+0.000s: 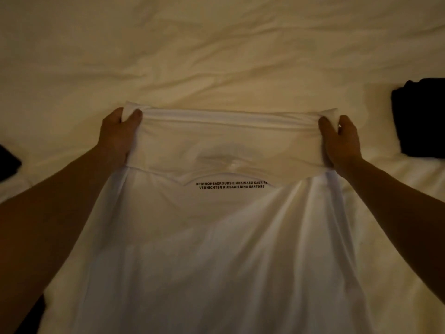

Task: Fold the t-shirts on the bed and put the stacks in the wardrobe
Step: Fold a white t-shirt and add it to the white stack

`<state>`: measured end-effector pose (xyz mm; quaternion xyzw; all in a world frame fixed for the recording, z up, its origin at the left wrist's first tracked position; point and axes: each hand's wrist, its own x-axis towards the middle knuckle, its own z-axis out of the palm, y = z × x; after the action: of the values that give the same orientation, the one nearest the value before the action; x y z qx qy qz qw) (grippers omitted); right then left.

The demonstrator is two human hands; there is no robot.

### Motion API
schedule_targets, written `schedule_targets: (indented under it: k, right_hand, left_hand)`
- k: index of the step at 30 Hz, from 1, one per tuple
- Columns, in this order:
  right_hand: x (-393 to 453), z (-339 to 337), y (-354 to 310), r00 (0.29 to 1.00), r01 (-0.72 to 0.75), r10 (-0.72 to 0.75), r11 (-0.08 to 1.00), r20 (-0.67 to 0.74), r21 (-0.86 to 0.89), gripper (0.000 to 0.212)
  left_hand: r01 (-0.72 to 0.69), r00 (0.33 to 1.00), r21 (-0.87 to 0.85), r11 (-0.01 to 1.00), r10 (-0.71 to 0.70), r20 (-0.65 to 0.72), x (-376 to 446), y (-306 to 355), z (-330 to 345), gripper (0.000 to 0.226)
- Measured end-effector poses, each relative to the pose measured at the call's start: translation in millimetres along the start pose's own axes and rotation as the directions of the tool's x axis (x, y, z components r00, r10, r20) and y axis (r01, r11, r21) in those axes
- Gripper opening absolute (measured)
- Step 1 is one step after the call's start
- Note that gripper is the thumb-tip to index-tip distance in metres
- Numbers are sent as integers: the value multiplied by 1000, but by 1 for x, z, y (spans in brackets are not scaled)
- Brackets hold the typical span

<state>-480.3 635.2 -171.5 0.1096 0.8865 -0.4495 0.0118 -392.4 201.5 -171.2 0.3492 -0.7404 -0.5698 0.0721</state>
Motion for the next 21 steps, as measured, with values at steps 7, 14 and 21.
schedule_targets:
  k: [7, 14, 21]
  right_hand:
    - [6, -10, -8, 995, -77, 65, 983, 75, 168, 18]
    - [-4, -25, -29, 998, -56, 57, 977, 2, 208, 12]
    - [-37, -49, -37, 997, -73, 76, 924, 8, 376, 13]
  left_hand:
    - [65, 998, 27, 998, -65, 11, 3, 7, -11, 24]
    - [90, 994, -149, 985, -80, 75, -19, 31, -22, 4]
    - [51, 996, -261, 964, -29, 89, -50, 47, -47, 17]
